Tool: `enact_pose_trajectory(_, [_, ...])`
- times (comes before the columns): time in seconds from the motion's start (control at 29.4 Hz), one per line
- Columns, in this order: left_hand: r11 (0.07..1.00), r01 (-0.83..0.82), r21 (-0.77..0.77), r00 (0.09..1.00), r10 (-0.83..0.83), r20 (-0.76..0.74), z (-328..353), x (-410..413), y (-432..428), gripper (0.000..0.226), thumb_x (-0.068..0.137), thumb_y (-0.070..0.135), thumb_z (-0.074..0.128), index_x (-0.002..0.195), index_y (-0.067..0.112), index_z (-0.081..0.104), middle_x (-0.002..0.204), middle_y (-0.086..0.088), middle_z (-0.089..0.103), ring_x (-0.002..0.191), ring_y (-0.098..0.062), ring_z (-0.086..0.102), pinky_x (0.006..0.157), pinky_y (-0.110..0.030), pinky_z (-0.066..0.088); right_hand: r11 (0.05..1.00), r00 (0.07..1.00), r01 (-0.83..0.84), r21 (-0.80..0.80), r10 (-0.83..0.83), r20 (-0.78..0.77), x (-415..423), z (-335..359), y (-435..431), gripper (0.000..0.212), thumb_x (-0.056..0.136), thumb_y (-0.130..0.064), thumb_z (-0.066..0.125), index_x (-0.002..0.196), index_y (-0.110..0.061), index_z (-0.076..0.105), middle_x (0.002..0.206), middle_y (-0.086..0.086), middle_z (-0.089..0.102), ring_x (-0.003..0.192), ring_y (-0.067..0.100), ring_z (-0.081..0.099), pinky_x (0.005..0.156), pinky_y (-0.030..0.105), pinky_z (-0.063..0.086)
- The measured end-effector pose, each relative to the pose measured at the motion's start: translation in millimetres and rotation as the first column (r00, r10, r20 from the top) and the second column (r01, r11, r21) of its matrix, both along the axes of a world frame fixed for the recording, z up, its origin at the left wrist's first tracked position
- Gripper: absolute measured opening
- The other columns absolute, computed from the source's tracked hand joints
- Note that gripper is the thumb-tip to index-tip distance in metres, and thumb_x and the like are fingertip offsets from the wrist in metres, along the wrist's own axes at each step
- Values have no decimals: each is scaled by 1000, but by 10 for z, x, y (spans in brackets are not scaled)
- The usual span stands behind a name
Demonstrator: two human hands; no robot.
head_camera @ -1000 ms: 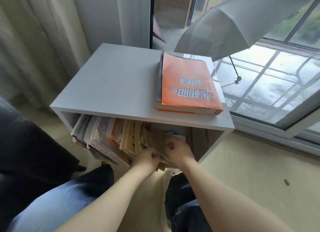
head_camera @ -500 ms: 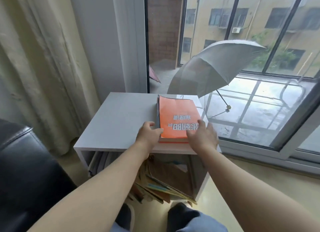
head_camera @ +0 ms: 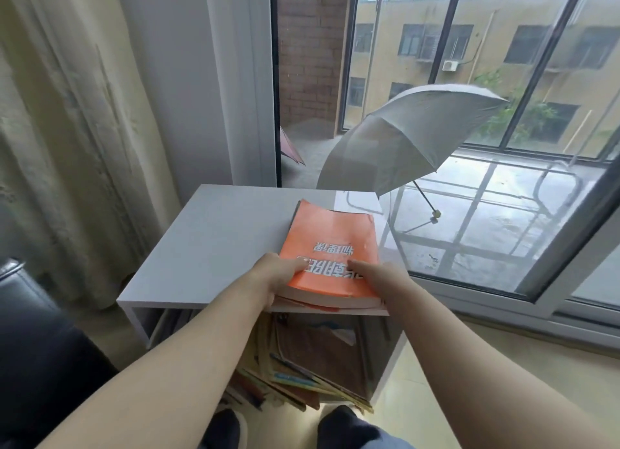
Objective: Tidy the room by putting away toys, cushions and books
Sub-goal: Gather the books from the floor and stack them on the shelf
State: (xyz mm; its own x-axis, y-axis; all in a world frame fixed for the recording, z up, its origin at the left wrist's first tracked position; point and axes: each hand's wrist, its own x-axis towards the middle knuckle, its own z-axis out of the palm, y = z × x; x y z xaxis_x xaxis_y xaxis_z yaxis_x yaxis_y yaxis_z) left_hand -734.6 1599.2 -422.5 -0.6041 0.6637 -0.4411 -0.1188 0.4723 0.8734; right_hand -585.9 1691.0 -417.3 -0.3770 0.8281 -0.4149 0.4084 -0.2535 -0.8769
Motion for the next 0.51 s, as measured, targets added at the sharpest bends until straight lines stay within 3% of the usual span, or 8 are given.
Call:
enact_pose_trajectory(0.07, [999,-3,46,1000,3,-2,3,-20,-43,33,90,29,62,112,5,56,107,-15,67,86,-27,64,81,-34,52,999,998,-1,45,4,-66,-22,-7,-69,40,87,-33,66,117,-8,58,113,8,67,76,15,65,56,18,53])
enact_pose_trajectory(0.17, [978,-7,211,999,17,-47,-60,-2,-184,36,91,32,59,119,12,49,117,-10,64,99,-26,64,89,-39,52,974,975,63,218,-14,-220,-16,-71,-215,34,86,-35,66,112,-16,56,111,7,67,91,22,67,77,32,57])
enact_pose_trajectory(0.27, [917,9,398,988,53,-146,-41,-7,-345,39,89,39,57,121,22,43,120,-1,61,105,-20,62,91,-38,51,948,910,77,310,60,-410,-39,1,-331,24,85,-28,68,101,-26,51,101,-3,65,86,15,67,69,26,58])
enact_pose_trajectory(0.37, [858,9,514,978,100,-184,60,-60,-432,44,89,39,56,124,20,39,120,1,58,105,-16,62,87,-35,53,949,833,31,315,150,-532,-131,189,-371,27,83,-17,71,94,-30,50,94,-7,65,80,10,67,62,22,58])
enact_pose_trajectory(0.51, [833,70,549,956,100,-274,115,-20,-481,52,88,40,55,130,19,33,123,3,54,106,-14,61,84,-31,56,958,771,27,286,162,-615,-206,304,-382,37,76,-9,77,98,-30,54,98,-3,70,87,16,70,73,34,59])
